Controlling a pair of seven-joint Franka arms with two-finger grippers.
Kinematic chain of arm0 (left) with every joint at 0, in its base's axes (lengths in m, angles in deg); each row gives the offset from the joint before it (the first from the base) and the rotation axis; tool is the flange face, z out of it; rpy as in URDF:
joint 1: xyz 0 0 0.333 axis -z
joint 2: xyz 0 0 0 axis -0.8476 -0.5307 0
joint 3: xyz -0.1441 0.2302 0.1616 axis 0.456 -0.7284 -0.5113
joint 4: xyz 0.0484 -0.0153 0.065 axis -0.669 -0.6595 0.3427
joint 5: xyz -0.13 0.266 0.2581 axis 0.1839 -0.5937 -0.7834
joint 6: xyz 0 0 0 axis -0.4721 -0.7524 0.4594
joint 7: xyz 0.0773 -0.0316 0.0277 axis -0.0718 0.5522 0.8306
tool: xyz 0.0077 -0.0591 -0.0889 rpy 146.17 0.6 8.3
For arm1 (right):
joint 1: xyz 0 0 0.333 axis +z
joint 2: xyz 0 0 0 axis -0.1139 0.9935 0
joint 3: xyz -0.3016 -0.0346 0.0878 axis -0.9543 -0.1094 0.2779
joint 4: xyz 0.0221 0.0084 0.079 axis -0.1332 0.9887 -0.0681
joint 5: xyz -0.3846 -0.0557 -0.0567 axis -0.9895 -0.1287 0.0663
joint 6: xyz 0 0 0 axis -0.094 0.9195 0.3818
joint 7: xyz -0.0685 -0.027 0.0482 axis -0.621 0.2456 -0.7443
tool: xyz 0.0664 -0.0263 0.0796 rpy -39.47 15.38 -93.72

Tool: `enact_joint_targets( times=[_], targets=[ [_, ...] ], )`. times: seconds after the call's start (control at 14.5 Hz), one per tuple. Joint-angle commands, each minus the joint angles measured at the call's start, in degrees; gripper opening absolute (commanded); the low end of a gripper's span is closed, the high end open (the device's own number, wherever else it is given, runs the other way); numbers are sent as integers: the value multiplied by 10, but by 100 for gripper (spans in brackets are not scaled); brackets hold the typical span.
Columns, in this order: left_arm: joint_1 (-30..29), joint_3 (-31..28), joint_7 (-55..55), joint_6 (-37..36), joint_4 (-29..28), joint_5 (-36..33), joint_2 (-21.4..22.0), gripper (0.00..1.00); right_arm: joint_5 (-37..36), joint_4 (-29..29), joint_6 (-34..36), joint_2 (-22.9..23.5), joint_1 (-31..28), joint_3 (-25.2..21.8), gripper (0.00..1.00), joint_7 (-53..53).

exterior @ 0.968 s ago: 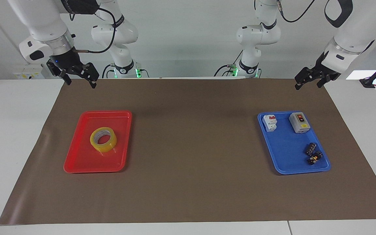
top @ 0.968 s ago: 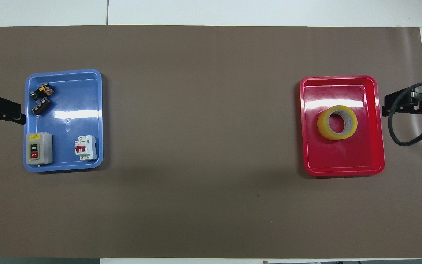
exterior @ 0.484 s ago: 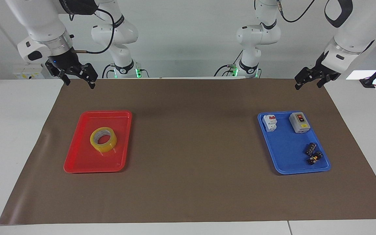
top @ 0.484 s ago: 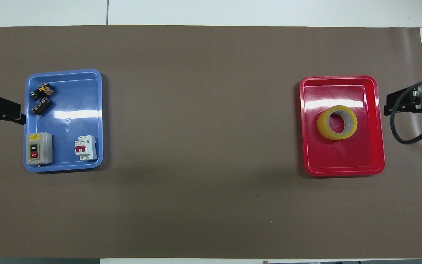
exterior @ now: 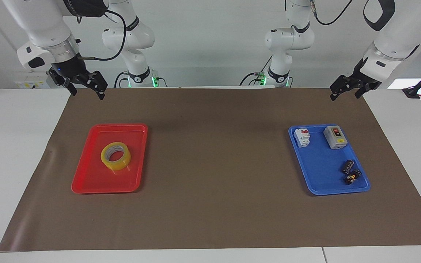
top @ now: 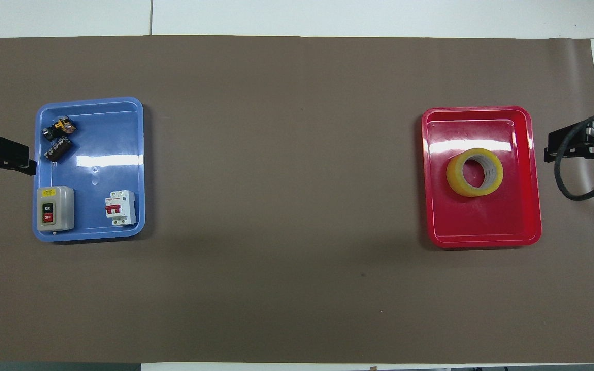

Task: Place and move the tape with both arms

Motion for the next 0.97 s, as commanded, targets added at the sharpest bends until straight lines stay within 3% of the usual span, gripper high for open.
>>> enact_joint_targets(
  times=[0.0,0.9],
  targets=[
    [-5,2,-7,-2,-17,12,16,100,0,-12,9,7,12,-9,100,11],
    [-5,2,-7,-2,-17,12,16,100,-11,-20,25,6,10,-3,100,44]
  ],
)
